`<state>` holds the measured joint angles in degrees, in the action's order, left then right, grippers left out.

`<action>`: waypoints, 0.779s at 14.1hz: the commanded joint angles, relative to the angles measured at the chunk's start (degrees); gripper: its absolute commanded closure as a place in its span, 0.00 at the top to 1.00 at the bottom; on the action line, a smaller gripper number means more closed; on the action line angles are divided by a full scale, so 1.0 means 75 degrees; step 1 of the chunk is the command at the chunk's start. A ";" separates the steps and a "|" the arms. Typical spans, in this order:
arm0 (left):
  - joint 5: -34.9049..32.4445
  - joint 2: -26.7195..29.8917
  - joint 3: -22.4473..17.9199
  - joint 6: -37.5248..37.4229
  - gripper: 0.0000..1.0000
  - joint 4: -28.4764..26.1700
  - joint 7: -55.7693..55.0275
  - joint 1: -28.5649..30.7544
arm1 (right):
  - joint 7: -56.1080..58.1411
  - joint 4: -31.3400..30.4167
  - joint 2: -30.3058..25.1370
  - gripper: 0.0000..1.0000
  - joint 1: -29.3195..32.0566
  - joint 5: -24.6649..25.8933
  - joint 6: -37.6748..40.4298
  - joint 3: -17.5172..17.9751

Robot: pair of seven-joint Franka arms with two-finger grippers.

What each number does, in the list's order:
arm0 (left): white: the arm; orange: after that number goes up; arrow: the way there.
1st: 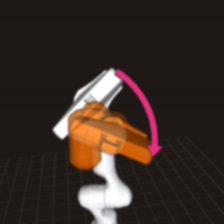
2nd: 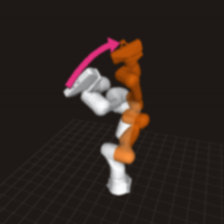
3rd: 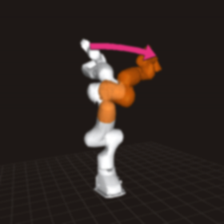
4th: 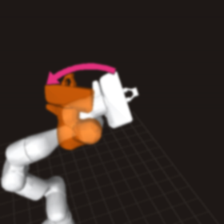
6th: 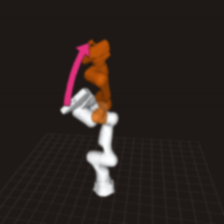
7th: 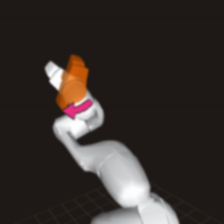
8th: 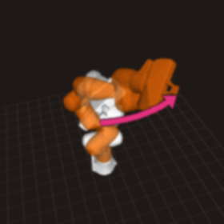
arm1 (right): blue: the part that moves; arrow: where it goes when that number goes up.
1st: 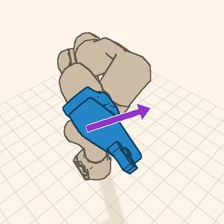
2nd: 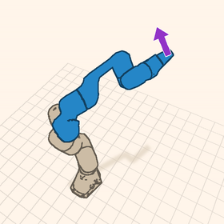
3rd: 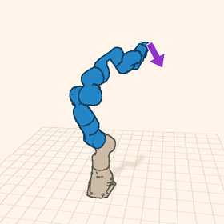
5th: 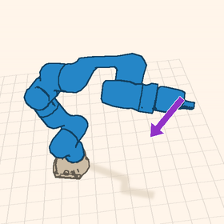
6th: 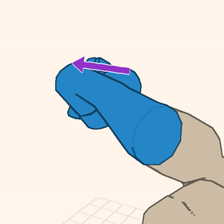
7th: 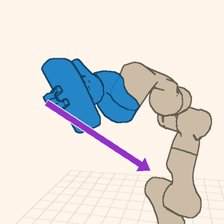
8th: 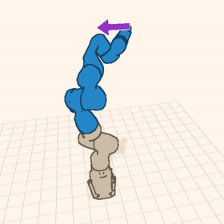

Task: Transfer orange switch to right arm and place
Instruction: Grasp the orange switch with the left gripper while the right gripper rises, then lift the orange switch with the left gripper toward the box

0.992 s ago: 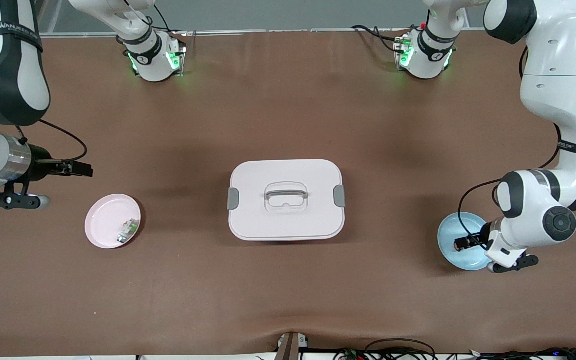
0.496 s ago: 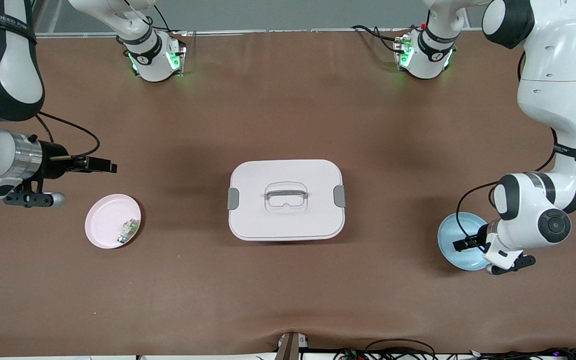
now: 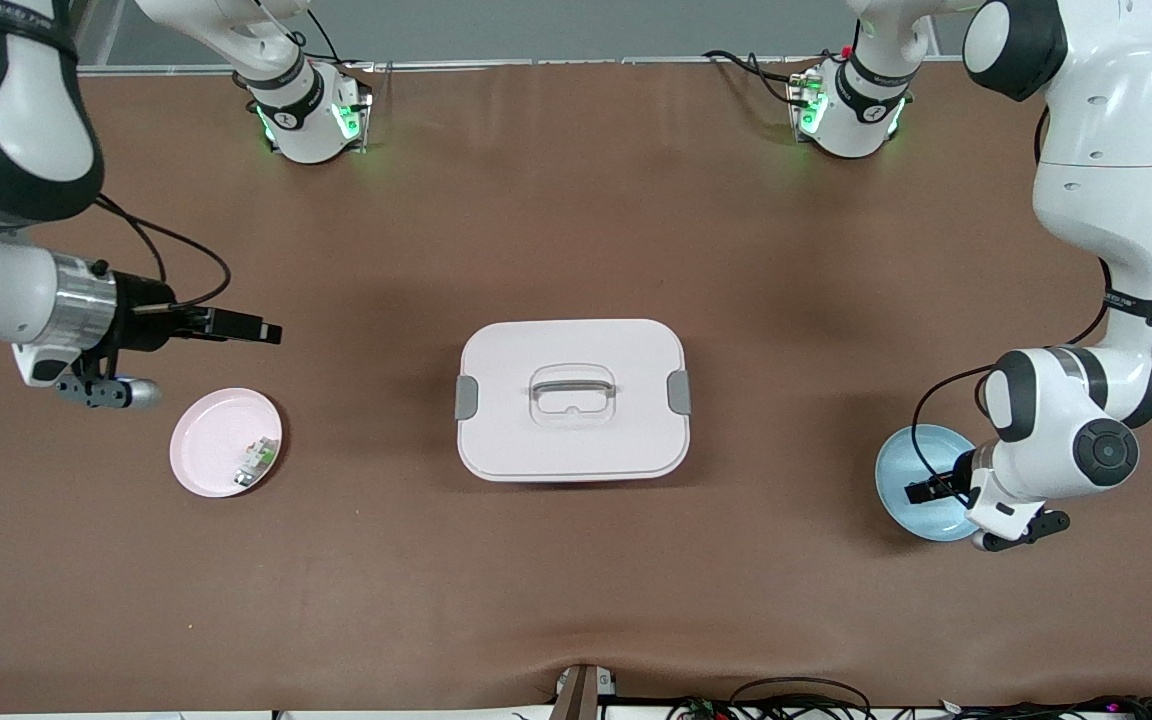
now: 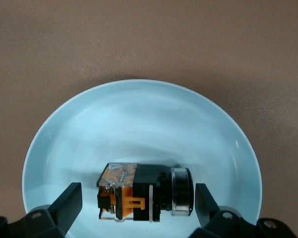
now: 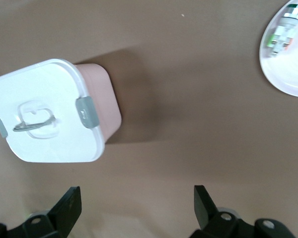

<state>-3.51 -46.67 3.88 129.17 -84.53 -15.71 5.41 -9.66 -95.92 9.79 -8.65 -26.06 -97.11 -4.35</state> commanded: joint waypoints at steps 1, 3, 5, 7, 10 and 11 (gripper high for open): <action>-0.0071 -0.0117 -0.0001 0.0075 1.00 0.0137 -0.0120 -0.0018 | -0.0433 -0.0921 -0.0754 1.00 -0.0450 -0.0216 -0.0703 -0.0052; -0.0071 -0.0129 -0.0001 0.0075 1.00 0.0137 -0.0120 -0.0006 | -0.0761 -0.0945 -0.0755 1.00 -0.0464 -0.0787 -0.0727 -0.0064; -0.0071 -0.0129 -0.0001 0.0075 0.85 0.0137 -0.0120 -0.0018 | -0.0821 -0.0957 -0.0755 1.00 -0.0464 -0.0920 -0.0774 -0.0064; -0.0071 -0.0129 -0.0001 0.0075 0.58 0.0137 -0.0120 -0.0018 | -0.0833 -0.0969 -0.0755 1.00 -0.0464 -0.0966 -0.0774 -0.0052; -0.0071 -0.0105 -0.0001 0.0075 0.05 0.0137 -0.0120 -0.0041 | -0.0657 -0.1203 -0.0872 1.00 -0.0464 -0.1141 -0.0961 -0.0052; -0.0071 -0.0059 -0.0001 0.0075 0.00 0.0149 -0.0109 -0.0030 | -0.0646 -0.1238 -0.0884 1.00 -0.0464 -0.1200 -0.0950 -0.0052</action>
<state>-3.51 -46.84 3.89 129.27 -84.39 -15.73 5.36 -15.06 -102.40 5.55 -12.01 -33.20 -103.14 -4.57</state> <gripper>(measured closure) 0.278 0.000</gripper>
